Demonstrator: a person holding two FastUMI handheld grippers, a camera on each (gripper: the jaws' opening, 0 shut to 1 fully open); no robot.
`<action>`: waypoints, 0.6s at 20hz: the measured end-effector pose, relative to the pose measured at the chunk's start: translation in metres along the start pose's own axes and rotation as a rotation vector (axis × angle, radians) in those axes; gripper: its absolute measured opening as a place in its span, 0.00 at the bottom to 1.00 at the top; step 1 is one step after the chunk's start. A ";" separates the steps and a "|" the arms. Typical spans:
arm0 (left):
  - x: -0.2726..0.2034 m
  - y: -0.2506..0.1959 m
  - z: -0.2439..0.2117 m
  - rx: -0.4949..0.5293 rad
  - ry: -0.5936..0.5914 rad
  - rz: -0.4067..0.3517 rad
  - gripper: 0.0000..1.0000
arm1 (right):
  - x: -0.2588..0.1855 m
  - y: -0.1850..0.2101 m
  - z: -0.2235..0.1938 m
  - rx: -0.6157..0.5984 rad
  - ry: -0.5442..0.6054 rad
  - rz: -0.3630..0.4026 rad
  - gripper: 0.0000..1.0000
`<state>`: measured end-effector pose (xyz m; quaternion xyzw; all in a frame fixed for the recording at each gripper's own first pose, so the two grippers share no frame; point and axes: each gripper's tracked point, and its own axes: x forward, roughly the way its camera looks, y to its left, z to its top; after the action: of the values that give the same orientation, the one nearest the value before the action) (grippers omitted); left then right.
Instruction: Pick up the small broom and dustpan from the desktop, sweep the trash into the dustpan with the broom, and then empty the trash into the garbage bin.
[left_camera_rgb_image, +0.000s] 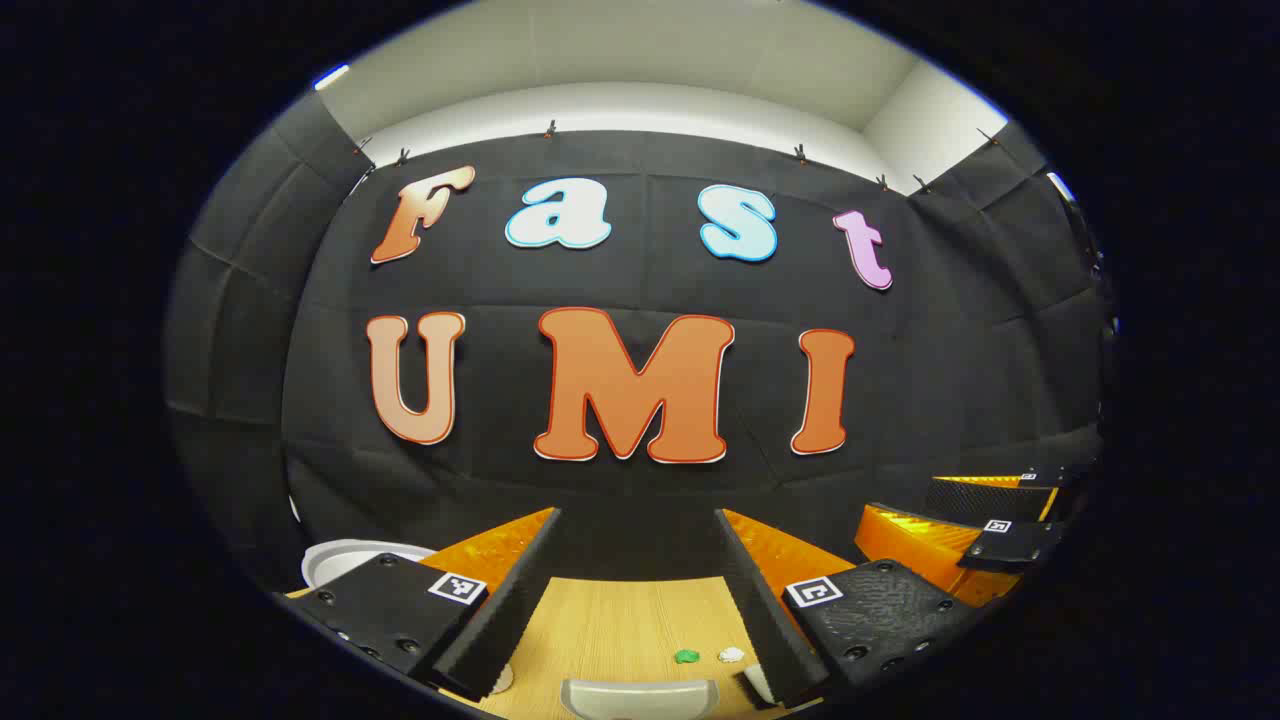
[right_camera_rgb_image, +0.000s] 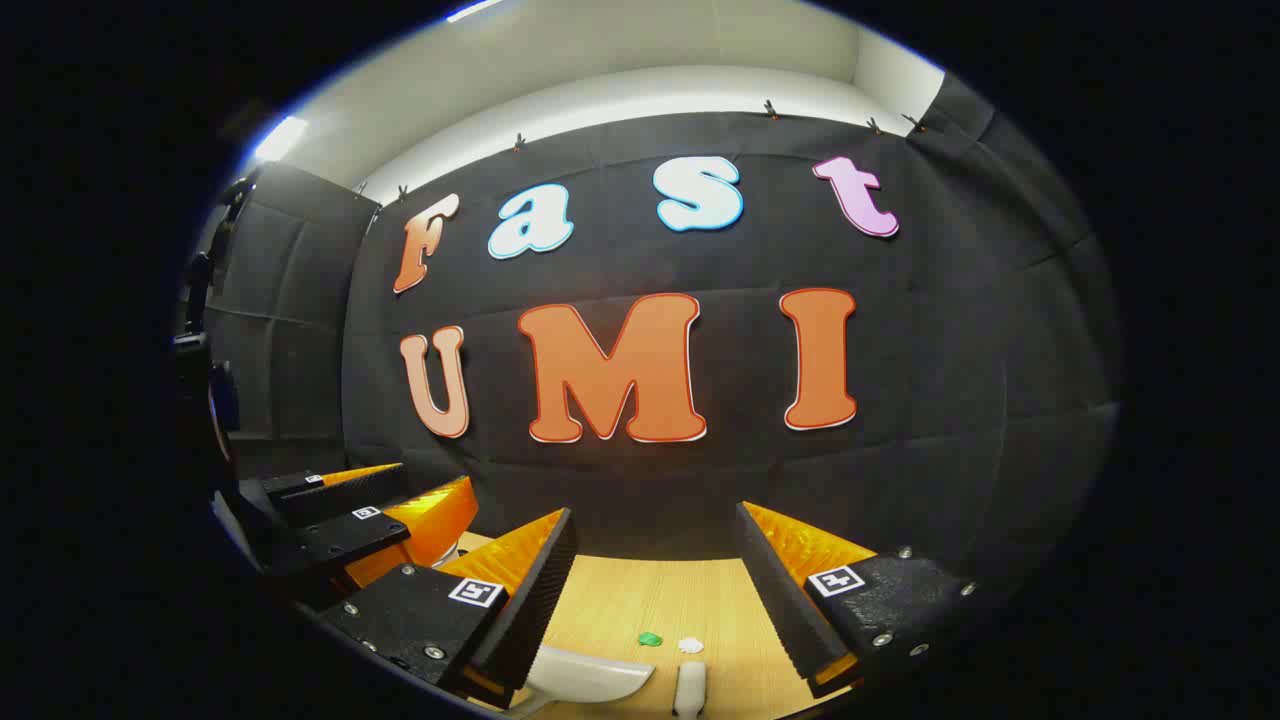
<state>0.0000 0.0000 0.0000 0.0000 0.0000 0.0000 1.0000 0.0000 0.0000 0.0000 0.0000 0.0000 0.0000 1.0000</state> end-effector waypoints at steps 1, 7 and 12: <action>0.000 -0.005 -0.002 0.002 0.006 -0.002 0.90 | 0.001 -0.003 -0.002 0.006 0.001 0.004 0.95; 0.002 -0.011 -0.009 0.022 0.035 0.024 0.93 | 0.001 -0.022 -0.009 0.035 0.018 0.000 0.95; 0.001 -0.017 -0.009 0.026 0.037 0.017 0.90 | 0.001 -0.029 -0.001 0.046 -0.003 -0.014 0.94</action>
<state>0.0014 -0.0173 -0.0092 0.0129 0.0185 0.0084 0.9997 0.0007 -0.0294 -0.0006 0.0229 -0.0015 -0.0069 0.9997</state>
